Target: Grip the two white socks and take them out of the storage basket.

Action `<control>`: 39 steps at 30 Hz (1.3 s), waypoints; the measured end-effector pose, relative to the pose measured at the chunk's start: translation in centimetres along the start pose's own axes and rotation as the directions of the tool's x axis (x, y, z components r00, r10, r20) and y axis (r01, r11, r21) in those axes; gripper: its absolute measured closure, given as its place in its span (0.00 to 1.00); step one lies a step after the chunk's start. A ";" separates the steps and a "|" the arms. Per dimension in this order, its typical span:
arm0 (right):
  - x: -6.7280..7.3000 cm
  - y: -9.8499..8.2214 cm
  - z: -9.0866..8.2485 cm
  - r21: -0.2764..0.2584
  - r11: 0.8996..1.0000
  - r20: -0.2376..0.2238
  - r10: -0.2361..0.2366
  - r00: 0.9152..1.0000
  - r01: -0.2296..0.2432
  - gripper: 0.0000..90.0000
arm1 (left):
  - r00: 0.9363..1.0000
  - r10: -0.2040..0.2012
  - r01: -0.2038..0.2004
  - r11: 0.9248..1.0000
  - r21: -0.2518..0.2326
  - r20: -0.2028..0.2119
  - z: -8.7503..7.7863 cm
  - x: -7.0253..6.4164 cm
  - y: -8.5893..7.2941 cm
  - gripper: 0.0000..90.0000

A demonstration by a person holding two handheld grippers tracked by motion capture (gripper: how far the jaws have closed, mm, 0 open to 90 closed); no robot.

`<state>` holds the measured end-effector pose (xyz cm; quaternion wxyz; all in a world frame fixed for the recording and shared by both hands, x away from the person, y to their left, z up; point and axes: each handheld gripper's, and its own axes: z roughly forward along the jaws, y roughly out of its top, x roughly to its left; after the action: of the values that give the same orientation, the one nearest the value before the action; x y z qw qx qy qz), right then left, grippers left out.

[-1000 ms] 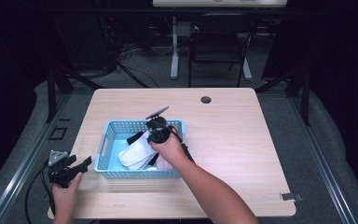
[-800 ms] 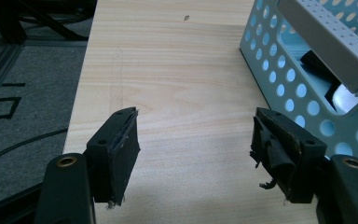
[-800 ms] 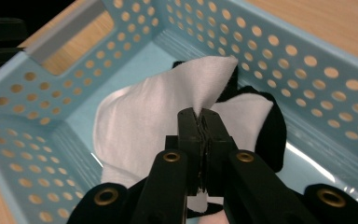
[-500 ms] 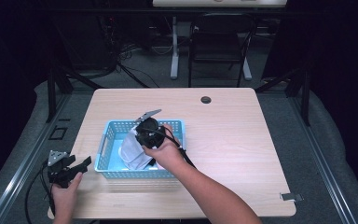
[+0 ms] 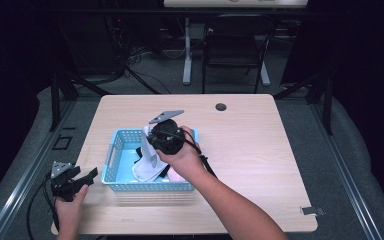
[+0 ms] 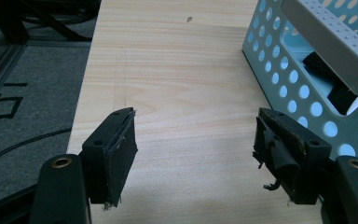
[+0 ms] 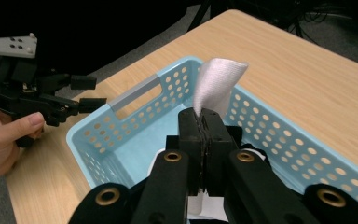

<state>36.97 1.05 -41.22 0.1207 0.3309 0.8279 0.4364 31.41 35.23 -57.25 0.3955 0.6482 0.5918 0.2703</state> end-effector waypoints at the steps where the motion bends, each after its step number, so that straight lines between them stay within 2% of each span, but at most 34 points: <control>1: -0.1 0.1 -0.5 -0.007 1.000 0.000 0.003 1.000 -0.003 0.99 | 1.000 -0.002 0.002 1.000 -0.001 0.001 0.0 0.0 0.0 0.33; 6: -0.7 0.2 -3.0 -0.041 0.999 0.011 -0.001 1.000 0.001 0.99 | 1.000 0.000 0.000 1.000 -0.001 0.001 0.0 0.0 0.0 0.33; 9: -1.1 0.1 -4.7 -0.051 0.999 0.018 0.000 1.000 0.001 0.99 | 1.000 0.000 0.000 1.000 0.000 0.000 0.0 0.0 0.0 0.33; 10: -1.1 0.1 -4.7 -0.051 0.999 0.018 0.000 1.000 0.001 0.99 | 1.000 0.000 0.000 1.000 0.000 0.000 0.0 0.0 0.0 0.33; 12: -1.4 0.0 -6.0 -0.055 0.999 0.030 -0.001 1.000 0.003 0.99 | 1.000 -0.002 0.002 1.000 -0.002 -0.001 -0.1 0.0 0.0 0.33; 13: -1.7 -0.2 -7.0 -0.057 0.998 0.038 -0.004 0.999 0.006 0.99 | 1.000 -0.003 0.003 1.000 -0.004 -0.001 -0.1 0.0 0.0 0.33; 20: -2.8 -1.2 -10.5 -0.086 0.996 0.068 0.015 0.998 -0.009 0.99 | 1.000 0.002 -0.002 1.000 -0.005 -0.003 -0.1 0.0 0.0 0.32; 22: -3.0 -1.4 -10.8 -0.092 0.996 0.070 0.018 0.997 -0.011 0.99 | 1.000 0.000 0.000 1.000 -0.007 -0.004 -0.1 0.0 0.0 0.32; 23: -3.5 -2.0 -11.7 -0.094 0.995 0.088 0.031 0.996 -0.022 0.99 | 1.000 0.001 -0.001 1.000 -0.011 -0.003 -0.1 0.0 0.0 0.32; 30: -4.7 -3.6 -13.5 -0.112 0.993 0.129 0.063 0.990 -0.048 0.99 | 1.000 -0.001 0.001 1.000 -0.011 -0.002 -0.1 -0.1 -0.1 0.32; 39: -6.4 -6.5 -15.2 -0.077 0.993 0.176 0.098 0.980 -0.085 0.99 | 1.000 0.001 -0.001 1.000 -0.006 -0.006 -0.1 -0.1 0.0 0.32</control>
<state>31.44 -15.49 -38.07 0.1859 0.4022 0.7820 0.4383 31.30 35.18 -57.23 0.3953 0.6466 0.5919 0.2743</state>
